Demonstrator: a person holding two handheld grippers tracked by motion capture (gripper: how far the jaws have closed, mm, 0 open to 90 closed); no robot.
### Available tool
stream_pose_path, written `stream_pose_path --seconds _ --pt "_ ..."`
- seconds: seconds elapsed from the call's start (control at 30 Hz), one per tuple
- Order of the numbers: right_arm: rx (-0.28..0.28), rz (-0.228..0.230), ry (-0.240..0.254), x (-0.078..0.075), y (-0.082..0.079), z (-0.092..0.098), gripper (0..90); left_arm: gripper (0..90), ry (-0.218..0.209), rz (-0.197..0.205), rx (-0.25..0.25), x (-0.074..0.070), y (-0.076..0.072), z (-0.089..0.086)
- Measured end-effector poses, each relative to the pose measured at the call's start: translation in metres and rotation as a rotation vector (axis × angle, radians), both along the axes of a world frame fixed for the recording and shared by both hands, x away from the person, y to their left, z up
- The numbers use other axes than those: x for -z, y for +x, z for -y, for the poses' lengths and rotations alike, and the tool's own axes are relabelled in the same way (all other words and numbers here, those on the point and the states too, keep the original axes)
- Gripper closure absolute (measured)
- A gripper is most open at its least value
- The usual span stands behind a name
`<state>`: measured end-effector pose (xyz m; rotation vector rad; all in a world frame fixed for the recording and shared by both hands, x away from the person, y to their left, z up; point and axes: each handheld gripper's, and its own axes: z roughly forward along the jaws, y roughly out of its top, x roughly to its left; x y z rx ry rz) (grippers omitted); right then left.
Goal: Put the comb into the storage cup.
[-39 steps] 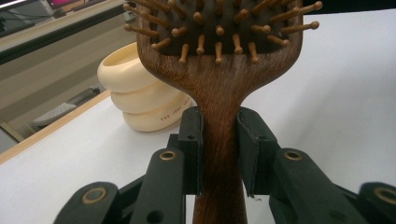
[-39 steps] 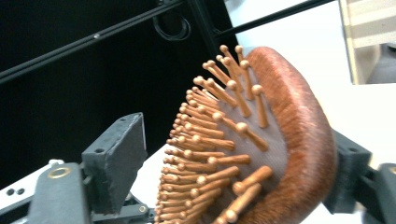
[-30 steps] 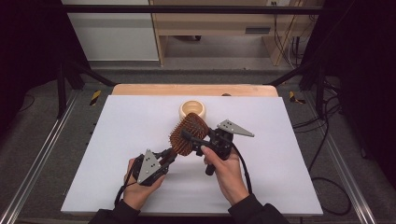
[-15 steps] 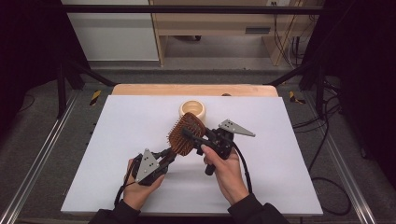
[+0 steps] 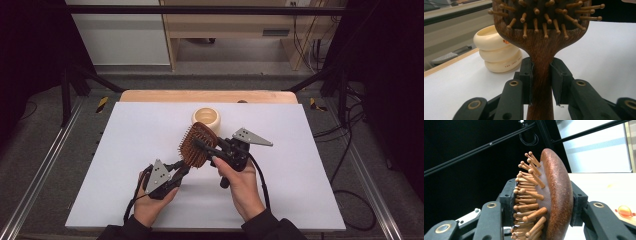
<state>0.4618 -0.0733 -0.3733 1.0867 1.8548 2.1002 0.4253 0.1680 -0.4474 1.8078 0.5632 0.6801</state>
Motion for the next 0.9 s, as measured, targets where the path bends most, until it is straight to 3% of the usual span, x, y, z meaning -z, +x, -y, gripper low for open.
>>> stream_pose_path --seconds 0.27,0.5,0.63,0.9 --pt "0.023 -0.012 0.013 -0.001 0.000 0.000 52.1 69.0 -0.029 0.008 -0.005 0.001 0.000 -0.001" --pt "0.072 -0.001 0.047 -0.007 0.003 0.009 52.0 45.1 -0.058 0.002 -0.009 0.002 0.002 -0.003" --pt "0.091 0.009 0.040 -0.011 0.006 0.018 51.9 34.3 -0.059 -0.009 -0.069 0.004 0.004 -0.011" --pt "0.124 -0.004 0.047 -0.014 0.011 0.031 51.6 13.1 -0.062 -0.085 -0.147 0.012 0.013 -0.037"
